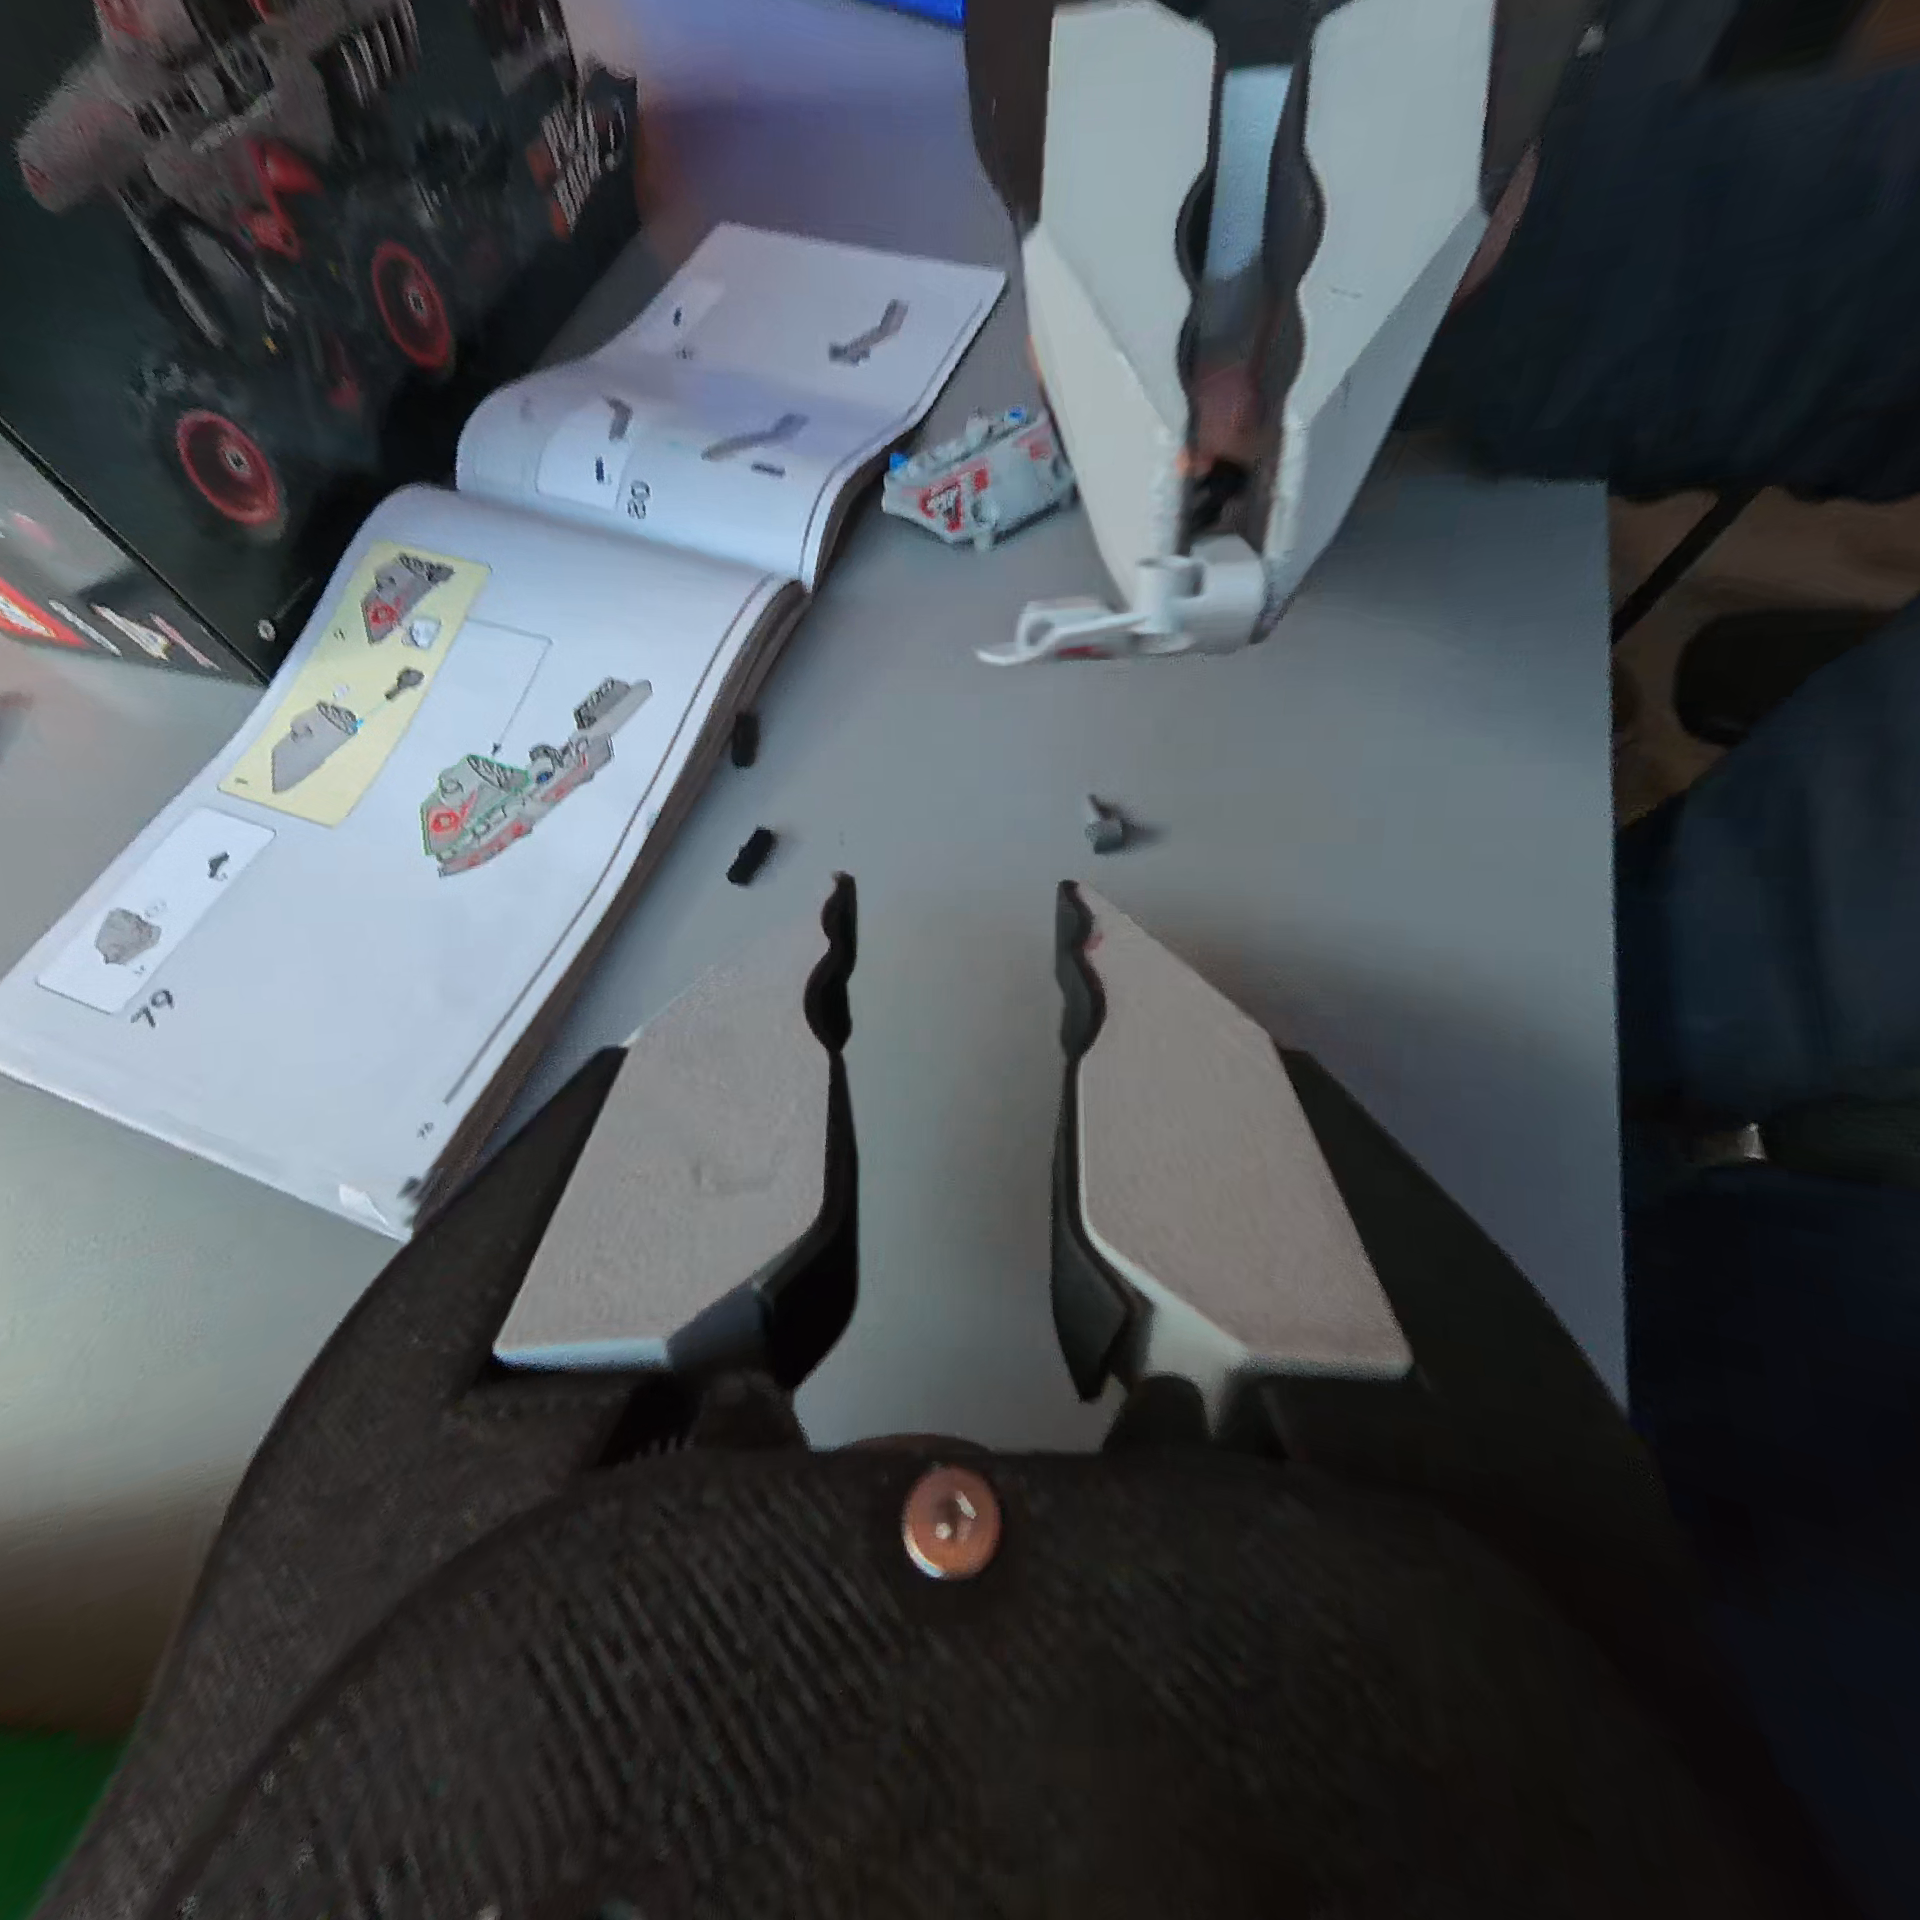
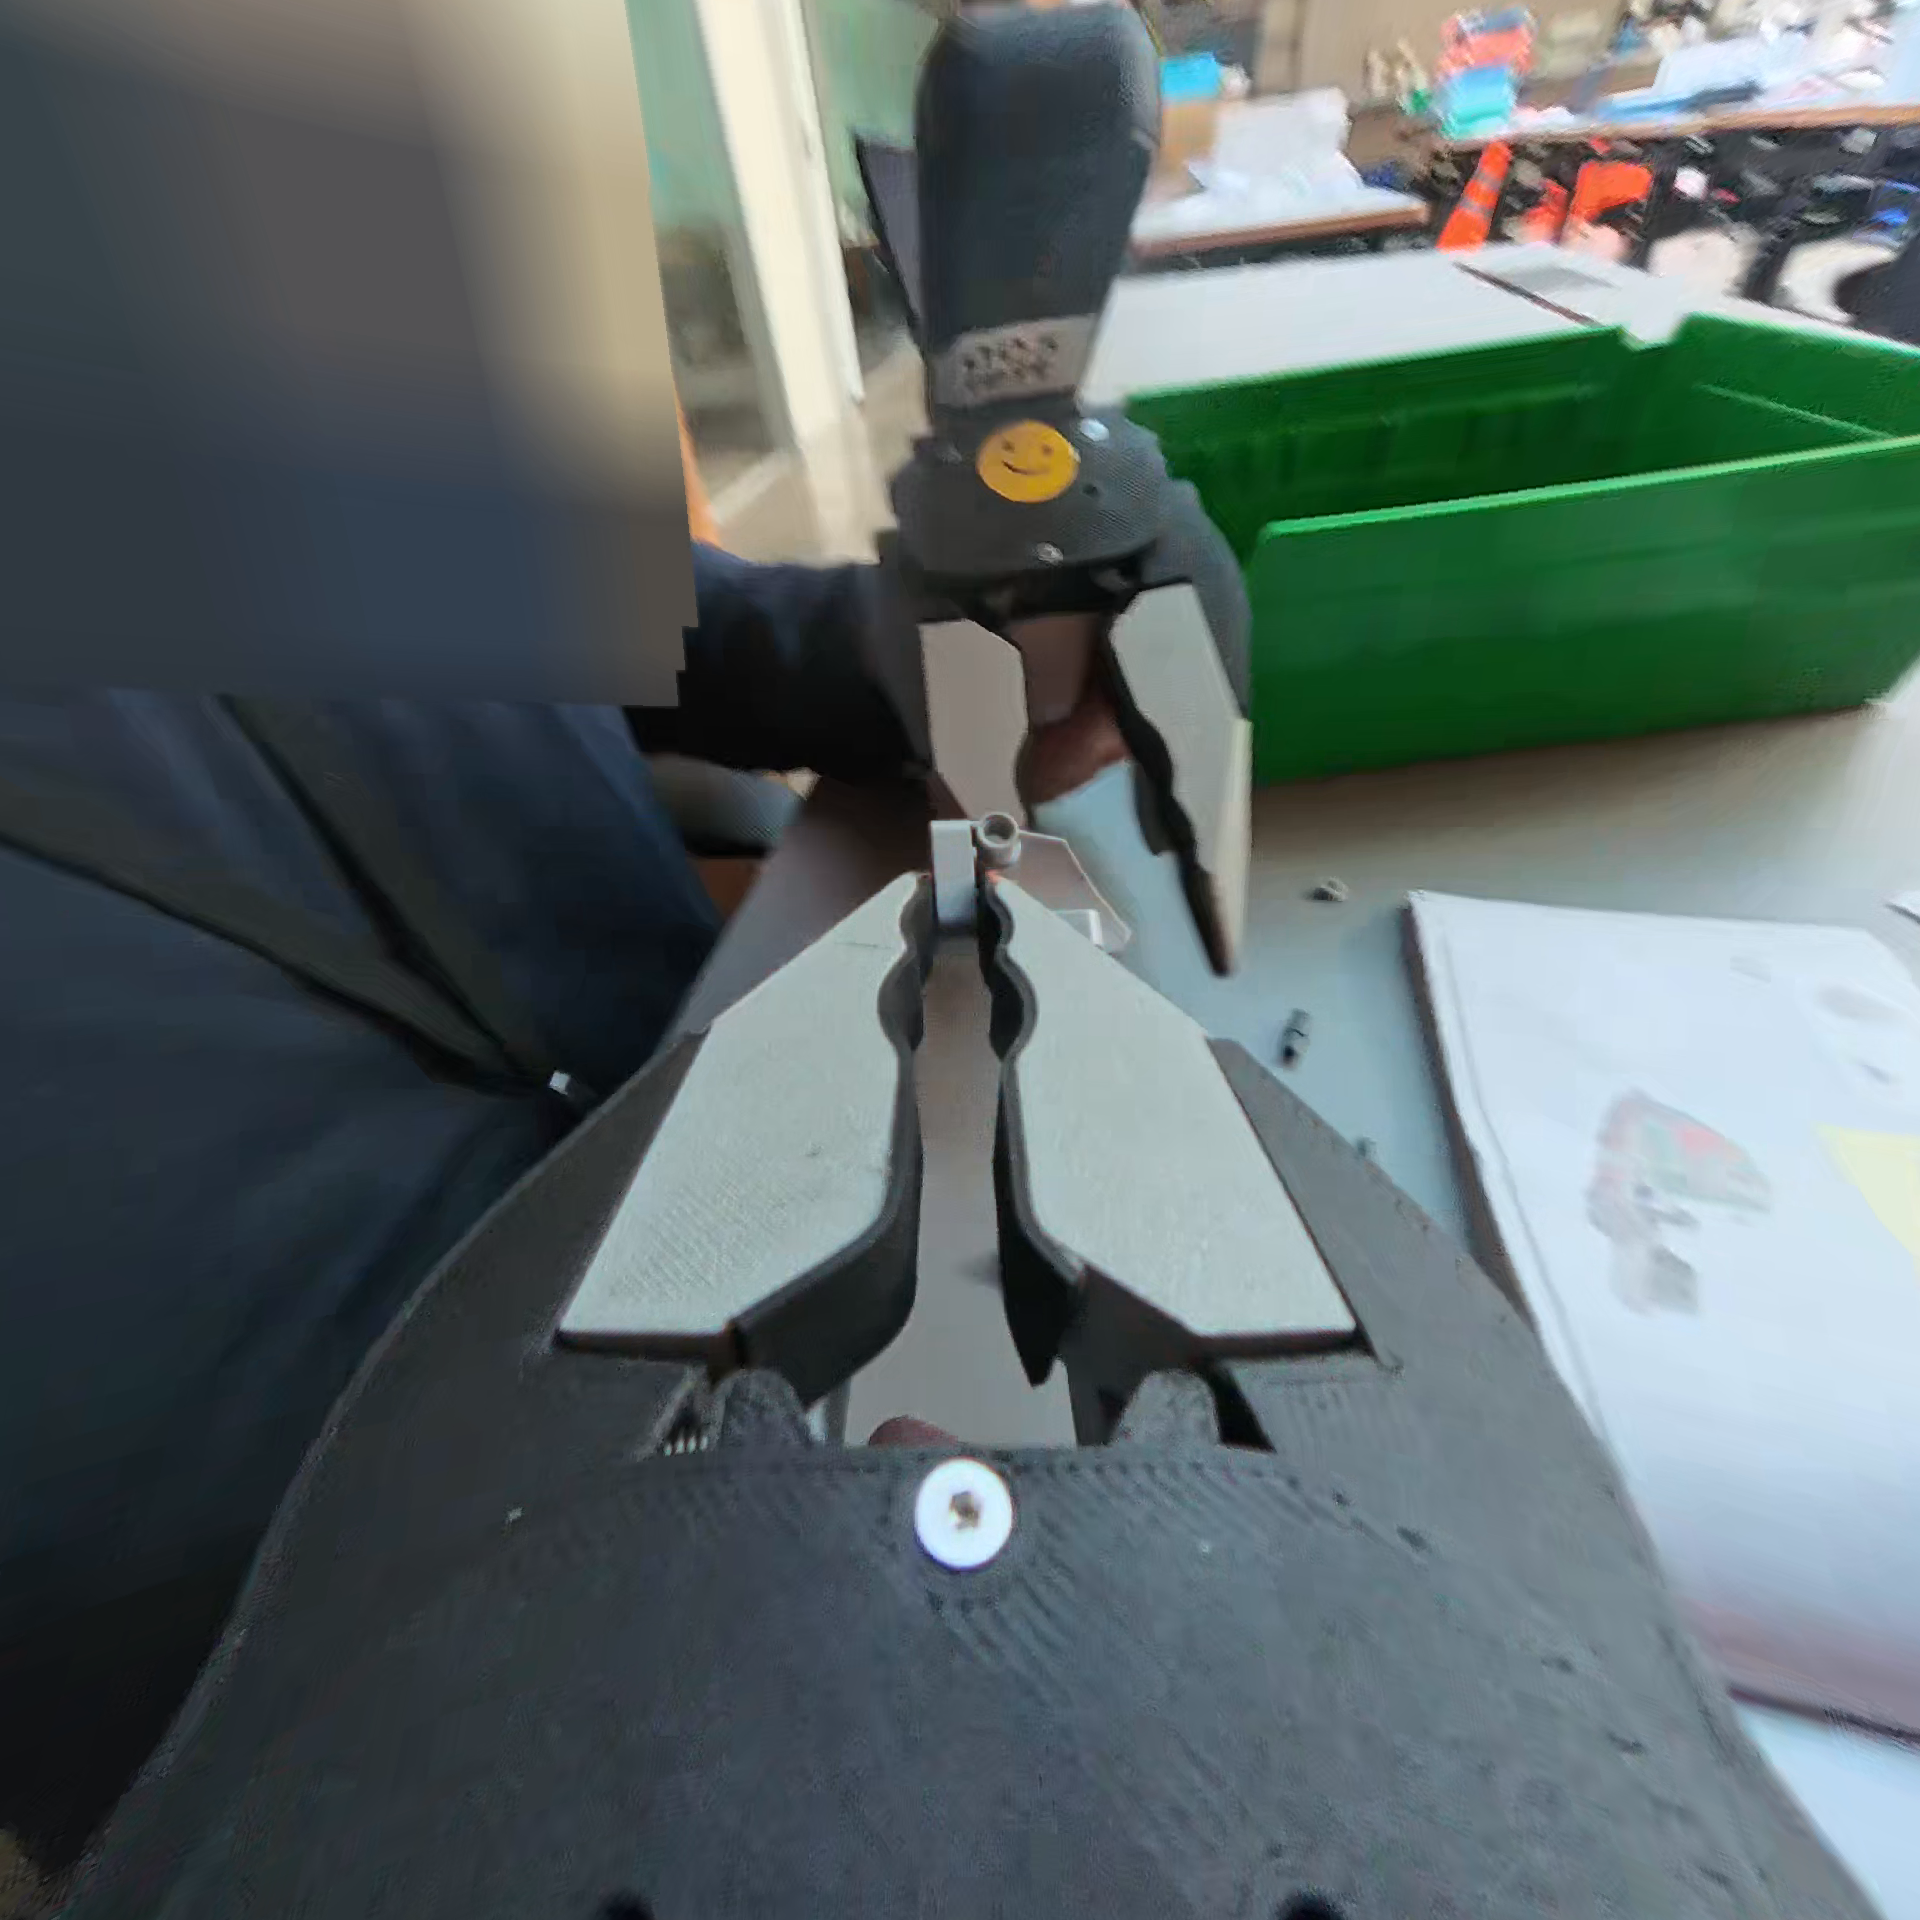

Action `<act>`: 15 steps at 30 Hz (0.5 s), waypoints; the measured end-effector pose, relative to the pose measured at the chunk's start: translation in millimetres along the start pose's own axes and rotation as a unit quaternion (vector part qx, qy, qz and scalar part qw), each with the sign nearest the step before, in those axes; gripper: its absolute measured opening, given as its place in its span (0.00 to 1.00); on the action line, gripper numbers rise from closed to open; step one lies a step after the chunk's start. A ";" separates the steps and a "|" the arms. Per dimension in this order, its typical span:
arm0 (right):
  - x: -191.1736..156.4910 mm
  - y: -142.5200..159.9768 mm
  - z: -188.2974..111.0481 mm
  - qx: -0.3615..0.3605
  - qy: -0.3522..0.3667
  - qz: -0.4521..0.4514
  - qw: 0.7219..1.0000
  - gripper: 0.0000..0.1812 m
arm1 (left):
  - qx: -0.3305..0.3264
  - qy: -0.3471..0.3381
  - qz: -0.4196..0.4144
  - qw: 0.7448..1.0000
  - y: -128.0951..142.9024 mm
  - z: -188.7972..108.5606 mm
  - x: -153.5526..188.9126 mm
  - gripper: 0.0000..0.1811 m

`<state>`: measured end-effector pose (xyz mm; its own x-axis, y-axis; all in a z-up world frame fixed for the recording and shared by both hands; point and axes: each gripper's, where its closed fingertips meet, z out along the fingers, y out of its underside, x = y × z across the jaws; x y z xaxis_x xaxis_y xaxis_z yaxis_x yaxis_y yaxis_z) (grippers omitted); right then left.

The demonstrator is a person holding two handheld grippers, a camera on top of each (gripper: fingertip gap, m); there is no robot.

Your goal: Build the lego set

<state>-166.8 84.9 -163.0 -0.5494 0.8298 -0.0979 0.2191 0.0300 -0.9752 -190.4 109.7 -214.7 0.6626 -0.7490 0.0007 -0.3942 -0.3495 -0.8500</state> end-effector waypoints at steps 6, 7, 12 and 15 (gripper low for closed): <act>-31.2 -26.0 -16.5 0.119 -0.163 0.087 0.976 0.02 | 0.105 0.104 0.020 0.989 -45.4 -24.0 18.8 0.20; -33.4 -29.1 -17.4 0.130 -0.175 0.091 0.972 0.02 | 0.118 0.129 0.022 0.984 -51.1 -27.0 25.9 0.19; -41.3 -31.6 -12.3 0.138 -0.207 0.109 0.962 0.02 | 0.154 0.227 0.007 0.962 -68.6 -34.5 53.2 0.12; -42.0 -31.8 -11.0 0.145 -0.209 0.114 0.960 0.02 | 0.173 0.251 0.008 0.952 -72.6 -38.7 63.7 0.05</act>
<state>-141.8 55.2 -125.6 -0.8025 0.4985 -0.3279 0.1721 -0.3328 -0.9272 -144.2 65.6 -132.6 0.2358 -0.9579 0.1638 -0.1113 -0.1941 -0.9747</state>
